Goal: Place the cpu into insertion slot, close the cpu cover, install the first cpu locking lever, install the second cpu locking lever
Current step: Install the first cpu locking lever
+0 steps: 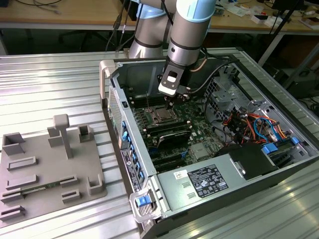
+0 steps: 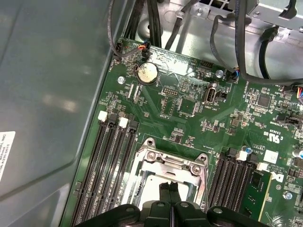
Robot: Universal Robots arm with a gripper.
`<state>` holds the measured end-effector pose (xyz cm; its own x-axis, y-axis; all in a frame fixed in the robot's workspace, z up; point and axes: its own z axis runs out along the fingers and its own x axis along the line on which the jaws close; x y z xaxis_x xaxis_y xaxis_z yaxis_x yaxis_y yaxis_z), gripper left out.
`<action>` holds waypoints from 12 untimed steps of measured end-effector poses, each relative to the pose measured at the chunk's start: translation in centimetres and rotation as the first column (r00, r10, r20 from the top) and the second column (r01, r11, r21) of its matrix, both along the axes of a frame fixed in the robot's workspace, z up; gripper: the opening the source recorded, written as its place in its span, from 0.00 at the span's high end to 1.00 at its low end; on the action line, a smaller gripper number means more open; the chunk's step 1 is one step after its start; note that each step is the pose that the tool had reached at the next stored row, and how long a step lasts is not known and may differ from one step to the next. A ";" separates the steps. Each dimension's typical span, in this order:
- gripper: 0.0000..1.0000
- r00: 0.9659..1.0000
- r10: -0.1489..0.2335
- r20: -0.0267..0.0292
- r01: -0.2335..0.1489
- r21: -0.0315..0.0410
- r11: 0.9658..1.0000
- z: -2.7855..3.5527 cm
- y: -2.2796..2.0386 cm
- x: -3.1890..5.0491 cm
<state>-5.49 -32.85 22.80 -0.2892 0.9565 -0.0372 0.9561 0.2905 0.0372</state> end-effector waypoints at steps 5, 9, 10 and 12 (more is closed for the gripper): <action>0.89 0.996 0.085 0.000 -0.085 0.000 0.996 0.00 0.00 0.00; 0.89 0.988 0.154 0.000 -0.154 0.000 0.988 0.20 -0.01 0.00; 0.89 0.988 0.157 0.000 -0.157 0.000 0.988 0.52 0.00 0.00; 0.89 0.986 0.165 0.000 -0.165 0.000 0.986 1.30 0.00 0.00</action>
